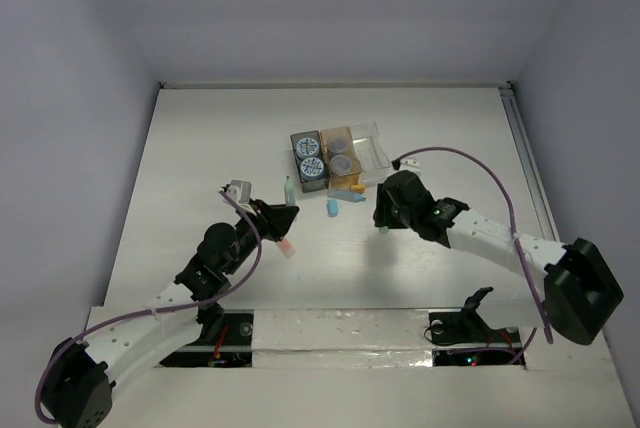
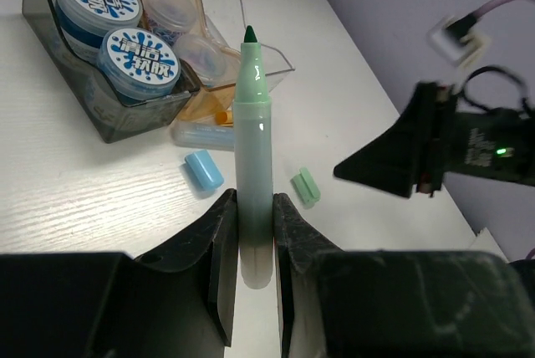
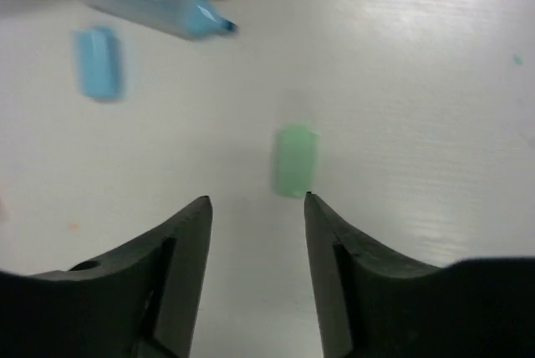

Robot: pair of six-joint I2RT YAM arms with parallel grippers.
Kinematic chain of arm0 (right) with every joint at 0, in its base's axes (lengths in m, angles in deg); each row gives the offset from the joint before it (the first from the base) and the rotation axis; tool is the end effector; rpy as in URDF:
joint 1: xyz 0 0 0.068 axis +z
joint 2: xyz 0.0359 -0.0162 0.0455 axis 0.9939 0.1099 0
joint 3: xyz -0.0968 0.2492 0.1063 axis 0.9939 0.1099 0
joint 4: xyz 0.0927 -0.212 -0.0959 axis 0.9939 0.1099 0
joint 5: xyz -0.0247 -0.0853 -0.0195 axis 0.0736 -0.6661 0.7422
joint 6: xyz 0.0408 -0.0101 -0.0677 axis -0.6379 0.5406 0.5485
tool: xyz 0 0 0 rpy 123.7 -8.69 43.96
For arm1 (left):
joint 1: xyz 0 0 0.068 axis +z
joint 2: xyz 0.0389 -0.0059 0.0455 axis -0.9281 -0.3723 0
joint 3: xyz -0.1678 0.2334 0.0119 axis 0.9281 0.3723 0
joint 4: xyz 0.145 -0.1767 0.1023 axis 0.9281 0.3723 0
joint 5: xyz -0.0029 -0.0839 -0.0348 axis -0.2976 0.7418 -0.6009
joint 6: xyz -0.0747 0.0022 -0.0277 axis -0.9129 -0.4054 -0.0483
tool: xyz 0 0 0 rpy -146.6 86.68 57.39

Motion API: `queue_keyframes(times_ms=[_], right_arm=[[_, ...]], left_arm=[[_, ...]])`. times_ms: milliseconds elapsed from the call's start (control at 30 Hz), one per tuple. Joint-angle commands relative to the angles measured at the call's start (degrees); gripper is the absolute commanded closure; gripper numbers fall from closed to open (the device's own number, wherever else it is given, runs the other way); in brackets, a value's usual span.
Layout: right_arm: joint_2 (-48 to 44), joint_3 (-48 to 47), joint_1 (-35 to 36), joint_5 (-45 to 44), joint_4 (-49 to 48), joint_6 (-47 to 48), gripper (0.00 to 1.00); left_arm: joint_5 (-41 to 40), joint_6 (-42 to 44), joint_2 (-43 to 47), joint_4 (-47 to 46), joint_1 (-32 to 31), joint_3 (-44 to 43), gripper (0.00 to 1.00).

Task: Sort the stationery into containers
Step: Close the pen cap on the pen.

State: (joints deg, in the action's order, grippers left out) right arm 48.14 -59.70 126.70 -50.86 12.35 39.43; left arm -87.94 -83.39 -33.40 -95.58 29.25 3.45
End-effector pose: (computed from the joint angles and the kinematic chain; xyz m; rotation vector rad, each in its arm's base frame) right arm 0.2066 0.1672 0.2319 -0.0510 2.3125 0.3727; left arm 0.1343 -0.1062 0.2422 0.0695 1.5498 -0.9803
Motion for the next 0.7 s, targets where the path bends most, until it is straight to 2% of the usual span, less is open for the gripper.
queue_keyframes(times_ms=[0,33,67,200,667], right_arm=[[3.3,1.3,-2.4,0.3,6.5,-1.8,0.43],[4.4,0.5,-2.4,-0.1,6.9,-1.9,0.34],[5.5,0.0,-2.4,-0.3,7.5,-1.9,0.33],[11.6,-2.0,-2.4,-0.5,7.0,-0.6,0.32],[22.0,-7.5,-2.4,0.0,-1.1,9.9,0.31]], left_arm=[[1.1,2.8,0.8,-1.1,-0.2,-1.7,1.0],[2.3,3.3,0.7,-1.1,-0.2,-1.7,1.0],[2.8,3.5,0.8,-1.1,-0.2,-1.6,1.0],[3.1,3.7,1.2,-1.3,-0.2,-0.9,1.0],[3.2,4.1,0.2,-3.0,-0.2,0.3,1.0]])
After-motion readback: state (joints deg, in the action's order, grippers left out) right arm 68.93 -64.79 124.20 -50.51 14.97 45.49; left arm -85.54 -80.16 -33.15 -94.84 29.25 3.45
